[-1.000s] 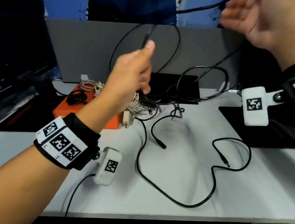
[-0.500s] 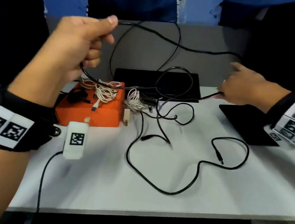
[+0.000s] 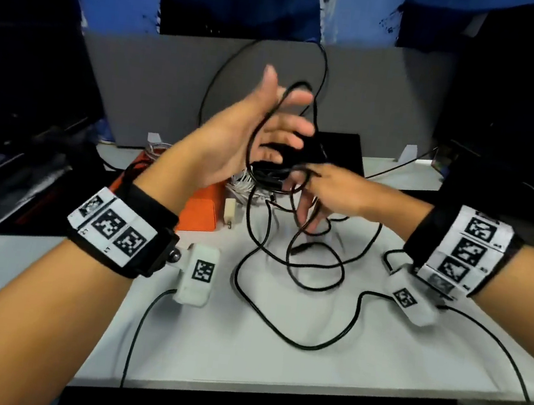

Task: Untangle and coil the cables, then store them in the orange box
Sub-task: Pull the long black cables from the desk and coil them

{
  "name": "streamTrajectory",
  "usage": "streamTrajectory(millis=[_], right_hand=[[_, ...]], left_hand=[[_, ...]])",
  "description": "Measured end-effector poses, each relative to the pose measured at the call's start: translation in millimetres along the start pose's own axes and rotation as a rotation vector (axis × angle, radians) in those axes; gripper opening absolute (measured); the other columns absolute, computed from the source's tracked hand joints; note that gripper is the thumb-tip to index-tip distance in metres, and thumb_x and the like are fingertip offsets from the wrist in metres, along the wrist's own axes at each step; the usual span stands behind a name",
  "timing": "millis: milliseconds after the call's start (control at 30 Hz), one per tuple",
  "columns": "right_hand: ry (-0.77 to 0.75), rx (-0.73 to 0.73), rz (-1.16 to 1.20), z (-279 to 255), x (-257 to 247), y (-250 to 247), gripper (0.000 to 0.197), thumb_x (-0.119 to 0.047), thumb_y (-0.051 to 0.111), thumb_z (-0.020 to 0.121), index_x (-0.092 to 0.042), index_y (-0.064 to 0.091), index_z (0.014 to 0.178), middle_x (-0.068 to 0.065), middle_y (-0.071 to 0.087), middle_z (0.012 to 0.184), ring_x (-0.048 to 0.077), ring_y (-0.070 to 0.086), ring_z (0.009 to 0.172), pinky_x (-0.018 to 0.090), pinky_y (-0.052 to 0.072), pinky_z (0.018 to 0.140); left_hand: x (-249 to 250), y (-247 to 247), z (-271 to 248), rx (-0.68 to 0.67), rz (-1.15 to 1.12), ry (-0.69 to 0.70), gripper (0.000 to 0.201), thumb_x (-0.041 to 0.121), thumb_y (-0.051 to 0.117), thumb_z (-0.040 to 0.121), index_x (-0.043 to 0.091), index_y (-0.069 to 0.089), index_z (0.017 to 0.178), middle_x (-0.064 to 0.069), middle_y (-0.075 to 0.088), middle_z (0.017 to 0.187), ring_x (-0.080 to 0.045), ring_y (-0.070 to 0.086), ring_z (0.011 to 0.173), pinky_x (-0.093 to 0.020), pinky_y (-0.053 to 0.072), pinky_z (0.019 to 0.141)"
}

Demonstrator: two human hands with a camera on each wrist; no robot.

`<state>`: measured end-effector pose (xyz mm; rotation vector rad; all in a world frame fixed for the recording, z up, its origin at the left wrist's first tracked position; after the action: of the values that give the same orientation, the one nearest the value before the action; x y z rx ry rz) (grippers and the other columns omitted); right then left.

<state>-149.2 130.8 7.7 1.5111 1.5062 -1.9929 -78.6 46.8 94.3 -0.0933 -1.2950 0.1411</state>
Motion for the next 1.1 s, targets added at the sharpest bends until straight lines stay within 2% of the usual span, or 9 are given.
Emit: streamTrajectory(millis=[100,300,400,533,633,767,900,1000,1100], right_hand=[[-0.052,0.108,-0.039,-4,-20,-29,0.040,-0.034,0.032,0.113,-0.009,0.063,0.119,0.017,0.069,0.066,0.037,0.072,0.065,0.050,0.063,0.075],[-0.290,0.289,-0.347,-23,-67,-50,0.016,-0.026,0.054,0.107,-0.019,0.065,0.098,-0.008,0.069,0.065,0.013,0.068,0.055,0.037,0.057,0.058],[-0.282,0.265,-0.400,-29,-62,-60,0.008,-0.030,0.066,0.100,-0.024,0.065,0.104,0.003,0.072,0.088,0.017,0.070,0.057,0.036,0.060,0.055],[-0.042,0.245,-0.634,-32,-19,-99,0.023,-0.048,0.063,0.099,-0.027,0.069,0.091,-0.001,0.070,0.070,0.013,0.073,0.057,0.030,0.044,0.062],[0.015,0.356,-0.657,-37,-15,-140,0.033,-0.049,0.056,0.102,-0.024,0.071,0.086,0.004,0.072,0.073,0.014,0.073,0.058,0.030,0.047,0.061],[0.044,0.526,-0.659,-39,-28,-180,0.032,-0.046,0.060,0.101,-0.016,0.072,0.099,0.007,0.073,0.076,0.023,0.068,0.070,0.033,0.050,0.068],[0.060,0.350,-0.524,-32,-21,-153,0.068,-0.067,0.071,0.083,-0.033,0.055,0.140,-0.004,0.068,0.122,0.019,0.066,0.110,0.040,0.050,0.100],[0.172,0.234,-0.758,-29,-3,-113,0.094,-0.081,0.061,0.079,-0.022,0.046,0.151,0.001,0.057,0.146,0.026,0.055,0.132,0.042,0.043,0.112],[0.183,-0.063,-0.659,-24,29,-41,0.098,-0.075,0.062,0.083,-0.021,0.034,0.160,-0.001,0.049,0.155,0.020,0.049,0.139,0.031,0.037,0.115]], left_hand=[[-34,6,-3,-0.063,0.314,-0.070,0.060,0.051,0.070,0.091,0.025,0.052,0.143,0.001,0.067,0.134,-0.009,0.061,0.125,-0.037,0.048,0.109],[-48,19,-8,-0.119,0.319,-0.183,0.027,0.005,0.048,0.105,0.010,0.057,0.131,-0.014,0.076,0.105,-0.028,0.075,0.084,-0.032,0.060,0.066],[-19,-3,-9,0.000,0.231,-0.100,0.021,0.003,0.049,0.105,0.004,0.058,0.124,-0.009,0.075,0.079,-0.019,0.068,0.057,-0.027,0.054,0.050],[25,-62,-13,0.213,0.012,-0.005,0.014,0.006,0.053,0.100,0.015,0.062,0.106,0.012,0.049,0.054,0.000,0.034,0.041,-0.015,0.023,0.035],[37,-69,-19,0.161,-0.003,0.024,0.017,0.012,0.052,0.102,0.021,0.066,0.098,0.007,0.044,0.057,-0.003,0.029,0.041,-0.016,0.024,0.037],[37,-54,-16,0.161,-0.080,0.102,0.017,0.014,0.049,0.105,0.019,0.065,0.104,0.004,0.050,0.065,-0.009,0.045,0.054,-0.021,0.038,0.052],[39,-52,-11,0.253,-0.259,0.160,0.018,0.018,0.045,0.108,0.018,0.062,0.114,0.006,0.047,0.069,-0.010,0.038,0.055,-0.026,0.036,0.055],[52,-42,-10,0.255,-0.231,0.228,0.021,0.021,0.043,0.109,0.018,0.061,0.119,0.006,0.041,0.067,-0.009,0.031,0.054,-0.024,0.027,0.051],[72,-17,-9,0.146,-0.151,0.305,0.023,0.022,0.040,0.110,0.019,0.059,0.123,0.005,0.036,0.067,-0.011,0.025,0.053,-0.025,0.023,0.048]])
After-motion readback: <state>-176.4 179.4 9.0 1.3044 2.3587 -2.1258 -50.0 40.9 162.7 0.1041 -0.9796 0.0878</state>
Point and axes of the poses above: each hand's wrist, its own z-axis towards the middle knuckle, its own y-axis out of the palm, x = y × z, the point moved 10 cm from there along z, towards the middle knuckle
